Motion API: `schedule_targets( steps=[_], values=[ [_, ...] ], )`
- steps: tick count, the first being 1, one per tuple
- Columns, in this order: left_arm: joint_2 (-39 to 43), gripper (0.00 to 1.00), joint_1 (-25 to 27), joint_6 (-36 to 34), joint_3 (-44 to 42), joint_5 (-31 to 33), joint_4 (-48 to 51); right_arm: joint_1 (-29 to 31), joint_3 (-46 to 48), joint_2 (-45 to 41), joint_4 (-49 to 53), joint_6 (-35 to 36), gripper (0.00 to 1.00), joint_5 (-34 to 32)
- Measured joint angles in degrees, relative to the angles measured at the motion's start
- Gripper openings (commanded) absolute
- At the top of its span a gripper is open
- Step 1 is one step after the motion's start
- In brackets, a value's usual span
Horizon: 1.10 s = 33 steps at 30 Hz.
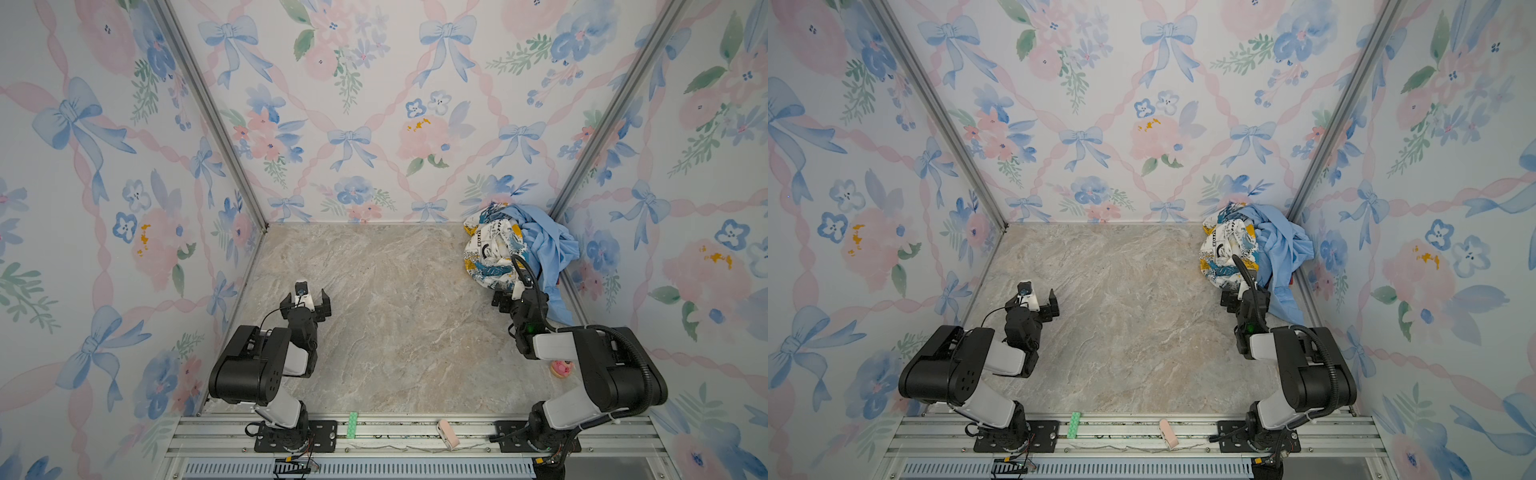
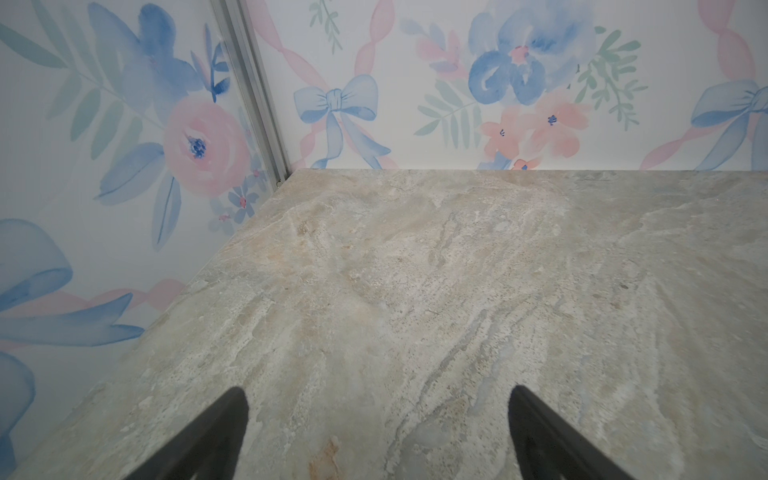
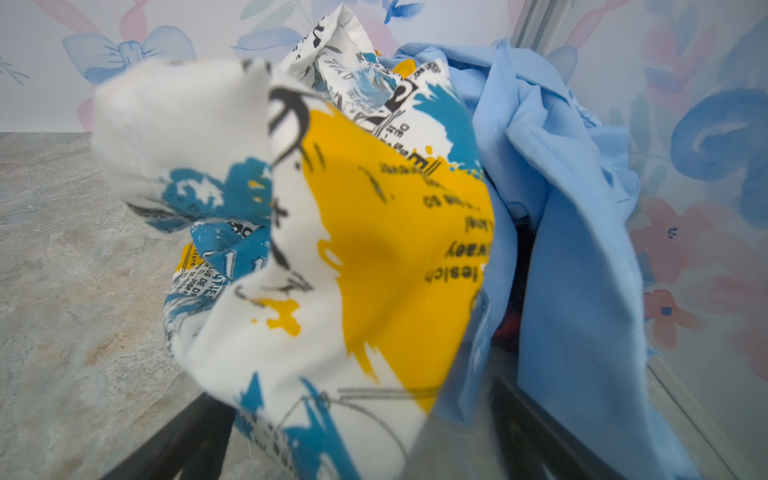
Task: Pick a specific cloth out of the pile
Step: 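Raise both arms from rest toward the cloth pile, then reach the right gripper into the pile while the left arm extends forward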
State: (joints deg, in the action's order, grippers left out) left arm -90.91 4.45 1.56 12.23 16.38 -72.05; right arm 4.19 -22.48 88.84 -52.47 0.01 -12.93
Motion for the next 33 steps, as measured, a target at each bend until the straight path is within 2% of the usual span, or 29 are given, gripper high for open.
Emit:
schedule_targets(
  steps=[10, 13, 15, 18, 20, 22, 25, 28, 30, 31, 33],
  values=[
    [0.1, 0.98, 0.0, 0.0, 0.0, -0.4, 0.0, 0.0, 0.1, 0.0, -0.2, 0.0, 0.97, -0.1],
    [5.5, 0.98, 2.5, -1.8, 0.0, 1.4, 4.5, 1.1, 1.5, -4.3, 2.5, 0.5, 0.97, -1.3],
    [13.3, 0.98, 7.8, -3.7, 1.2, 4.0, 10.1, 3.0, 1.7, -12.1, 8.3, 1.1, 0.97, -1.8],
    [22.8, 0.98, 15.2, -4.7, 8.2, 3.9, 20.1, 4.5, -2.6, -26.8, 21.4, 1.0, 0.97, -1.2],
    [24.8, 0.98, 19.0, -4.6, 15.1, 1.4, 26.6, 4.4, -8.7, -33.0, 30.1, -0.1, 0.97, -1.5],
    [24.0, 0.98, 23.5, -5.5, 24.3, -4.0, 35.3, 1.8, -16.5, -36.0, 39.6, -3.0, 0.97, -1.0],
    [19.8, 0.98, 34.4, -10.1, 38.5, -9.6, 48.6, -8.0, -26.7, -35.0, 52.5, -8.9, 0.97, 3.4],
    [15.1, 0.98, 46.3, -16.8, 49.7, -11.8, 59.2, -19.4, -32.7, -30.7, 61.9, -15.8, 0.97, 10.6],
    [13.3, 0.98, 52.5, -21.4, 53.3, -12.4, 64.1, -25.3, -34.0, -26.7, 65.4, -20.4, 0.99, 16.0],
    [12.9, 0.98, 54.7, -24.0, 53.8, -12.5, 66.0, -27.6, -34.0, -24.5, 66.8, -22.5, 0.97, 18.6],
    [12.5, 0.98, 57.3, -28.7, 53.8, -12.4, 69.3, -31.0, -33.7, -20.2, 68.7, -26.3, 0.95, 24.0]
  ],
)
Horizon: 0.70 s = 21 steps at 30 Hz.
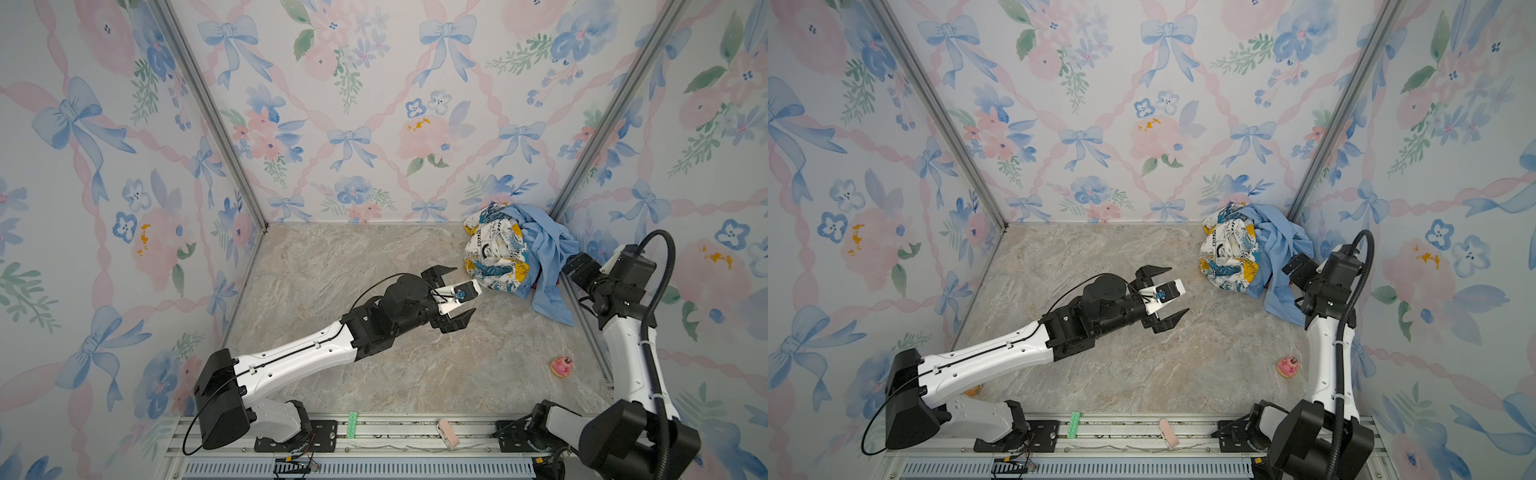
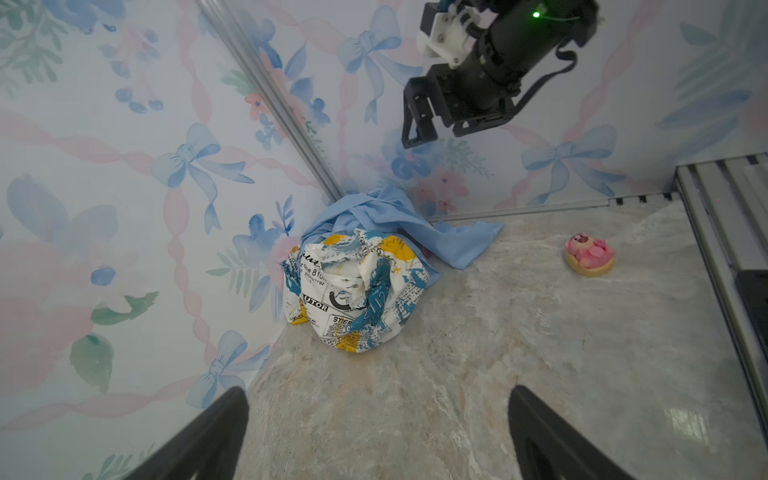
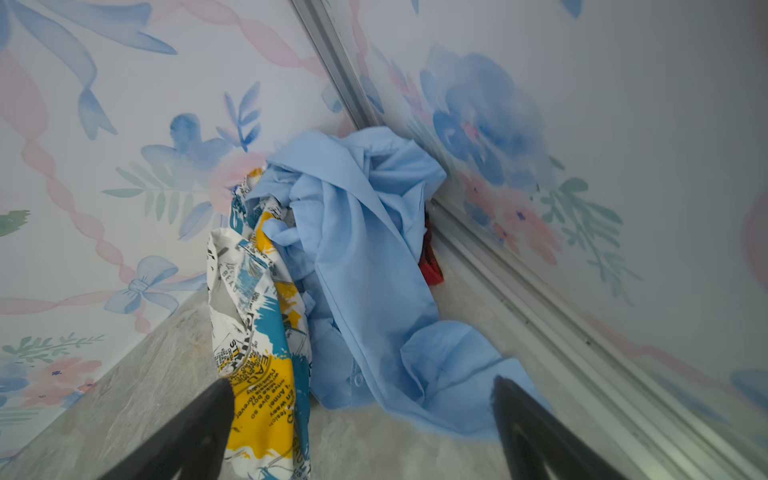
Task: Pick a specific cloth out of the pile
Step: 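Reach the right gripper into the pile while the left arm extends forward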
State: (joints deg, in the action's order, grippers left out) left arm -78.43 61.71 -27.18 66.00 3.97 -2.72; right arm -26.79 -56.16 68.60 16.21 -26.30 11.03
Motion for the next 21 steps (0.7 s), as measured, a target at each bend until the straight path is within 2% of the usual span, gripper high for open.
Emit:
schedule_targets(
  steps=[5, 10, 16, 17, 20, 21],
  values=[
    [0.4, 0.98, 0.1, -5.1, -4.6, 0.5, 2.4, -1.6, 0.7, 4.9, 2.4, -3.2, 0.92, 8.3],
    [5.3, 0.98, -0.5, -5.7, -15.1, -1.1, -1.2, -3.3, 2.7, 4.7, 2.1, -4.5, 0.89, 10.7],
    [5.8, 0.98, -0.2, -5.6, -15.3, -1.0, -4.1, -5.7, 3.4, 4.7, 2.8, -4.7, 0.88, 11.2],
    [5.8, 0.98, -0.2, -5.2, -15.3, -0.9, -4.9, -6.0, 3.4, 4.7, 2.9, -4.7, 0.85, 11.2],
    [5.5, 0.98, -0.2, -3.0, -15.3, -0.1, -7.0, -8.3, 3.4, 5.4, 1.8, -6.2, 0.66, 13.0],
    [5.1, 0.98, -0.2, -2.1, -15.0, 0.3, -7.6, -9.4, 3.3, 6.3, 1.0, -6.7, 0.62, 13.7]
  ],
)
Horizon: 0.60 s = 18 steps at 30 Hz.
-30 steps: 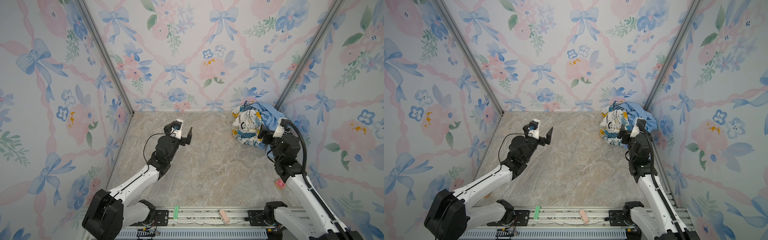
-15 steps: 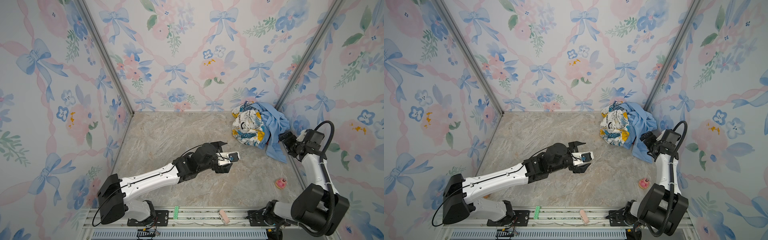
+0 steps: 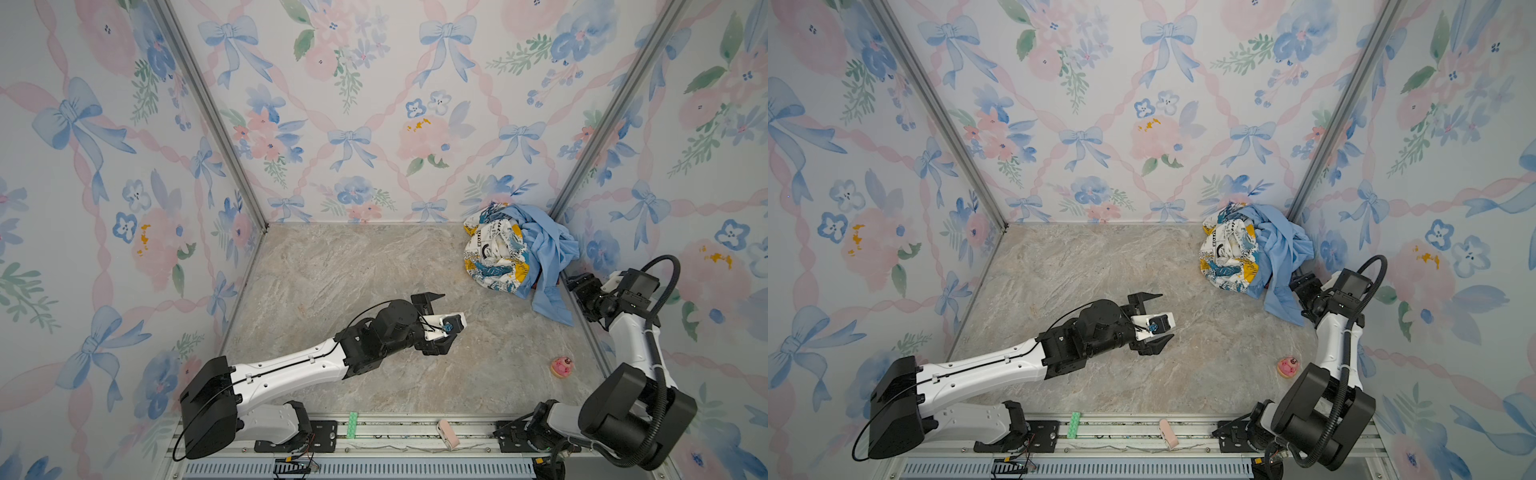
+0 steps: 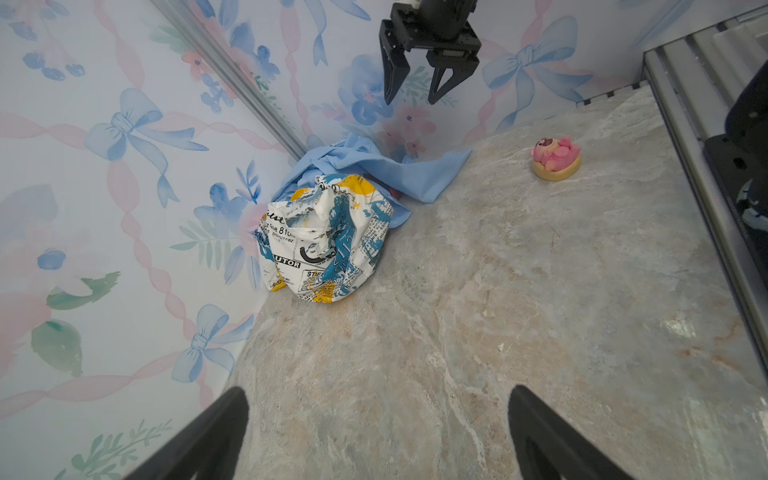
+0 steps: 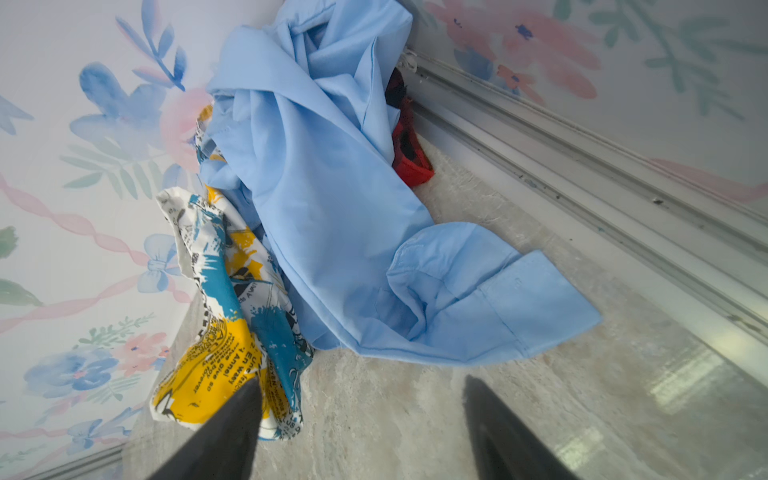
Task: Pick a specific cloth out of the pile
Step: 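Reach the right gripper into the pile while the left arm extends forward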
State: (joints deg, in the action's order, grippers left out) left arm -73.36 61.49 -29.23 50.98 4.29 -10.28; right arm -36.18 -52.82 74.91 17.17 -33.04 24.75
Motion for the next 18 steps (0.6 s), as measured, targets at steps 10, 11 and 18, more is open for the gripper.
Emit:
schedule_targets(
  steps=[10, 11, 18],
  values=[
    [-3.5, 0.98, 0.1, 7.5, 1.4, 3.4, -1.8, -0.8, -5.7, 14.0, -2.4, -2.0, 0.45, 0.2],
    [-3.5, 0.98, 0.2, 7.9, 1.4, 3.4, -1.9, -0.6, -7.1, 15.5, -2.8, -2.0, 0.44, 0.0],
    [-3.5, 0.98, 0.4, 9.0, 1.4, 3.5, -1.9, 1.9, -13.9, 27.4, -7.2, -2.8, 0.25, -2.8]
  ],
)
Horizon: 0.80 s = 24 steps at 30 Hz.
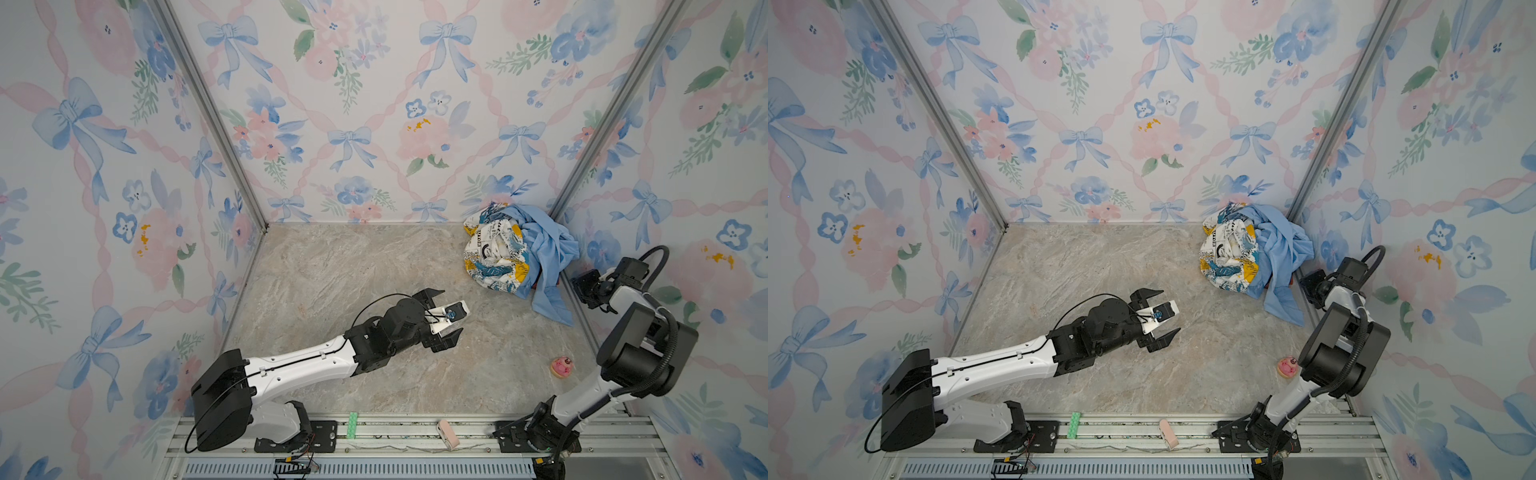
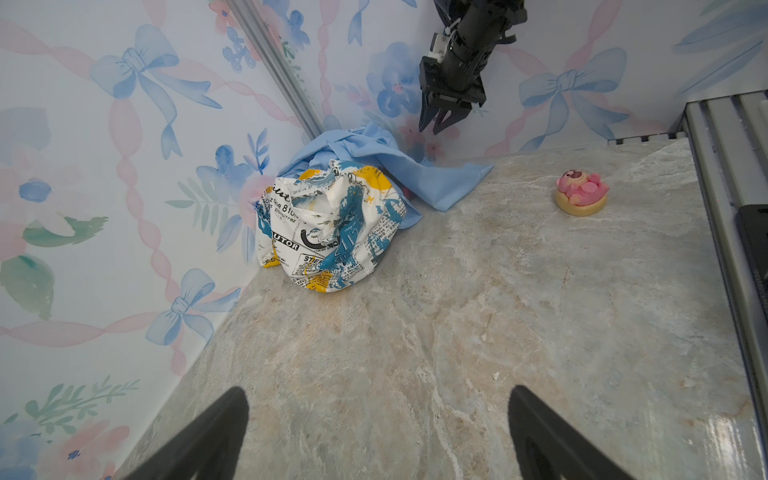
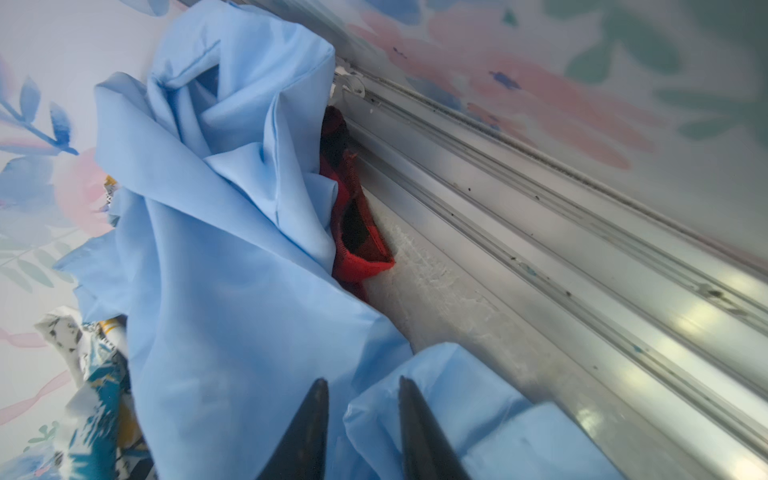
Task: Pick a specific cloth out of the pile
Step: 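Reach the right gripper into the pile while the left arm extends forward, then grasp the red-and-black plaid shirt with the right gripper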
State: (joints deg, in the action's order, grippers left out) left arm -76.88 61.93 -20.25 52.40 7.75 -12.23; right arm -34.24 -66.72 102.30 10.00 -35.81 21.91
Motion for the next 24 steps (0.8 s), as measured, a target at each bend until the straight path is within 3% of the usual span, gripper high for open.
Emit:
schedule_targets(
  steps=[6, 24],
  values=[
    [-0.2, 0.98, 0.0, 0.0, -0.2, 0.9, -1.0, 1.9, -3.0, 8.9, -2.8, -2.4, 0.24, -1.4],
    [-3.8, 0.98, 0.0, 0.0, -1.3, 0.9, -3.0, 4.4, -12.2, 17.9, -4.4, -5.4, 0.34, -4.4]
  ],
)
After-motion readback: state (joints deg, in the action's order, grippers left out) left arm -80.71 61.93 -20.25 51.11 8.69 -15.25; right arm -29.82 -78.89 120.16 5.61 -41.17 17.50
